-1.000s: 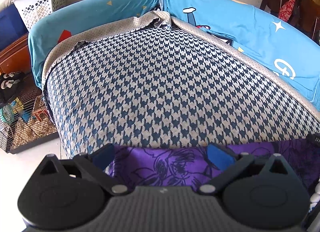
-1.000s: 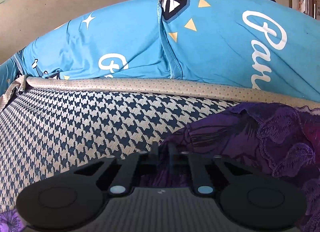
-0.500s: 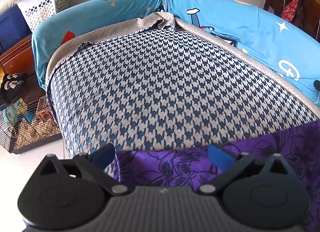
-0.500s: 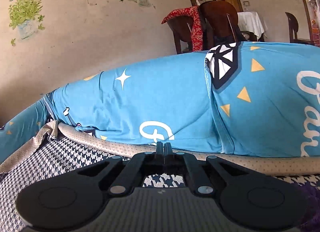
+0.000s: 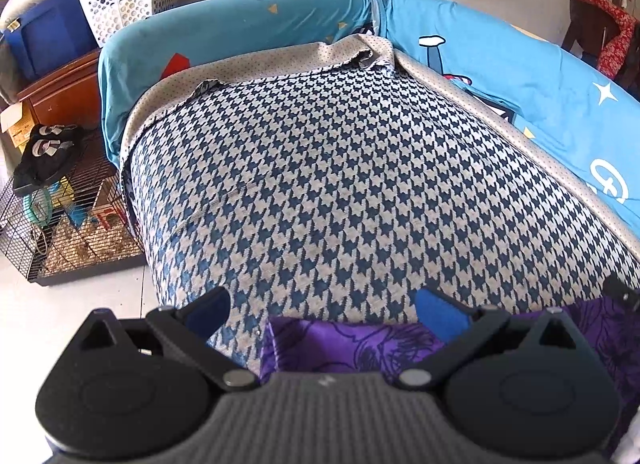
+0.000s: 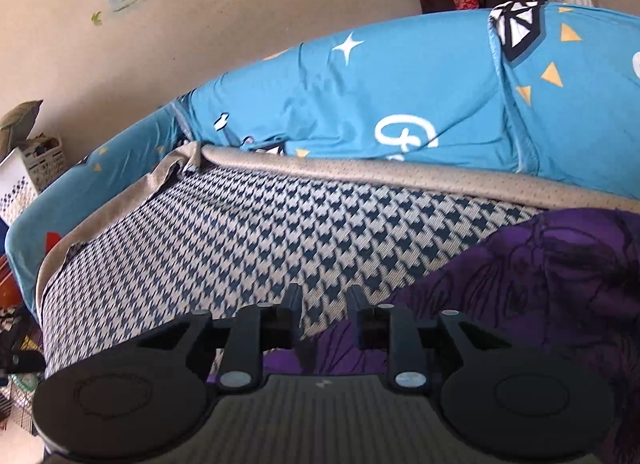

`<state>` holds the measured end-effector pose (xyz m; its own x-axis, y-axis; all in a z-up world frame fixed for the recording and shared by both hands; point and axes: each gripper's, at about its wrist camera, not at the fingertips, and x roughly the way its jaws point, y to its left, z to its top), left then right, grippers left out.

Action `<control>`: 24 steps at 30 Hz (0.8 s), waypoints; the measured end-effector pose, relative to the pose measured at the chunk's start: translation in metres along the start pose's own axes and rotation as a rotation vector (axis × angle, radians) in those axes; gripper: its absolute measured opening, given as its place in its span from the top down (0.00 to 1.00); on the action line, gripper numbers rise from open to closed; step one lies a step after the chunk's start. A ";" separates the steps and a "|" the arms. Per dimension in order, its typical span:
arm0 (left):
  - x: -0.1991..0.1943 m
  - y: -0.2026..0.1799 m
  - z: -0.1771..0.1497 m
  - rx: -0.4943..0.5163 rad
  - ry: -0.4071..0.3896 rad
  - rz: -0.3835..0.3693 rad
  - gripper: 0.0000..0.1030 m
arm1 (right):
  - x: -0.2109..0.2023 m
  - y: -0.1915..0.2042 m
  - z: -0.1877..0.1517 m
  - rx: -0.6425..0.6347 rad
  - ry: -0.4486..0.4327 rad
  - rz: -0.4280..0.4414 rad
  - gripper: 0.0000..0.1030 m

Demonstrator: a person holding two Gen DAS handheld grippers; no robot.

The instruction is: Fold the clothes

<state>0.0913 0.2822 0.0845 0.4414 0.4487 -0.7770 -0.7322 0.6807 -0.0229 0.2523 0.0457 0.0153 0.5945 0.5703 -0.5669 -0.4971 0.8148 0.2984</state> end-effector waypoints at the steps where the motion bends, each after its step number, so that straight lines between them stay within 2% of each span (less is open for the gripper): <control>1: 0.000 0.002 0.001 -0.007 0.000 0.001 0.00 | -0.001 0.005 -0.005 -0.011 0.016 0.017 0.70; 4: 0.000 0.009 0.004 -0.028 -0.012 0.017 0.00 | -0.003 0.023 -0.020 -0.067 0.061 0.065 0.58; 8: 0.002 0.015 0.006 -0.050 -0.007 0.026 0.00 | -0.003 0.047 -0.041 -0.147 0.113 0.098 0.49; 15: 0.002 0.021 0.009 -0.063 -0.009 0.020 0.00 | 0.004 0.072 -0.053 -0.234 0.135 0.116 0.44; 20: 0.003 0.024 0.010 -0.072 -0.003 0.016 0.00 | 0.024 0.083 -0.057 -0.273 0.174 0.085 0.28; 22: 0.004 0.023 0.010 -0.069 -0.002 0.015 0.00 | 0.026 0.087 -0.062 -0.311 0.163 0.074 0.27; 24: 0.003 0.024 0.010 -0.070 -0.001 0.010 0.00 | 0.028 0.090 -0.067 -0.347 0.147 0.056 0.34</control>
<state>0.0806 0.3060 0.0879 0.4345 0.4561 -0.7766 -0.7713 0.6337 -0.0593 0.1819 0.1282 -0.0255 0.4756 0.5718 -0.6684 -0.7258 0.6844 0.0690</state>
